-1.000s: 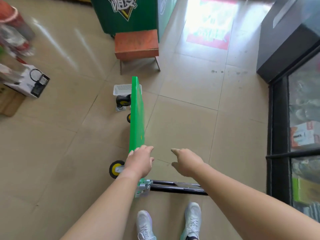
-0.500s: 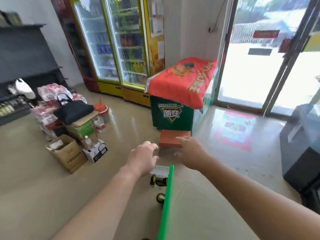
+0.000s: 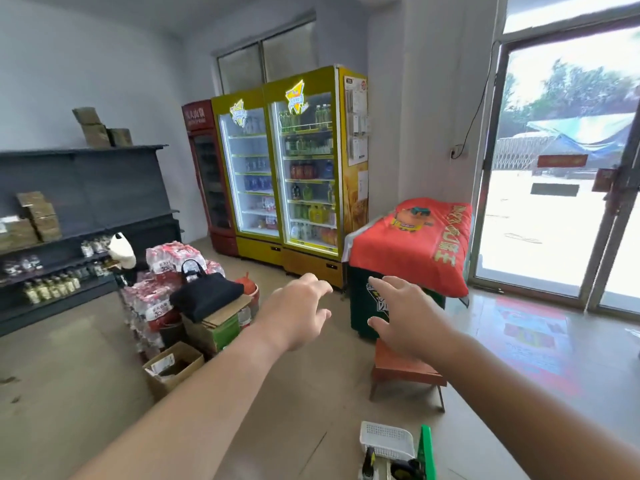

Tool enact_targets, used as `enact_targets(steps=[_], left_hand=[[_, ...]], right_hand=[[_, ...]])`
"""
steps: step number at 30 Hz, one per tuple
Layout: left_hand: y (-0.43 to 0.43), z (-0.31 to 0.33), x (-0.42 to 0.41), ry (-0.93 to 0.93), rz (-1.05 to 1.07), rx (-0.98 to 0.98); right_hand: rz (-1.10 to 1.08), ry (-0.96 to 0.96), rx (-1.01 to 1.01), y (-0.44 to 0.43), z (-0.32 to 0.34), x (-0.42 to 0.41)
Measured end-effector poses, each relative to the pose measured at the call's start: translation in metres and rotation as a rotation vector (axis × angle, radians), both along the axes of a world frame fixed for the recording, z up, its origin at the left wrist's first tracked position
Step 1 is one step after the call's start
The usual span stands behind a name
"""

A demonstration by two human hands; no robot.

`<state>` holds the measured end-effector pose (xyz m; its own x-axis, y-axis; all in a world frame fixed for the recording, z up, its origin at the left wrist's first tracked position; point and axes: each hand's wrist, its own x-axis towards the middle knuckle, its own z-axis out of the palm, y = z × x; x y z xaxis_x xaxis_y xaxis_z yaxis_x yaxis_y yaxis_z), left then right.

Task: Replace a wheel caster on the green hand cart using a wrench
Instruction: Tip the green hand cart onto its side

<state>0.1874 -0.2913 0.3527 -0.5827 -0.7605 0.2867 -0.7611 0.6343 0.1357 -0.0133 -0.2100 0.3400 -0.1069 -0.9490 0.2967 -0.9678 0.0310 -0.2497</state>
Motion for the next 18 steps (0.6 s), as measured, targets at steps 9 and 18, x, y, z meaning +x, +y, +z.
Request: enact_targets(steps=[9, 18], left_hand=[[-0.088, 0.002, 0.084, 0.039, 0.020, 0.014], [-0.216, -0.009, 0.081, 0.019, -0.024, 0.037]], right_hand=[[0.010, 0.017, 0.015, -0.078, 0.009, 0.079], [-0.010, 0.039, 0.025, -0.204, -0.001, 0.083]])
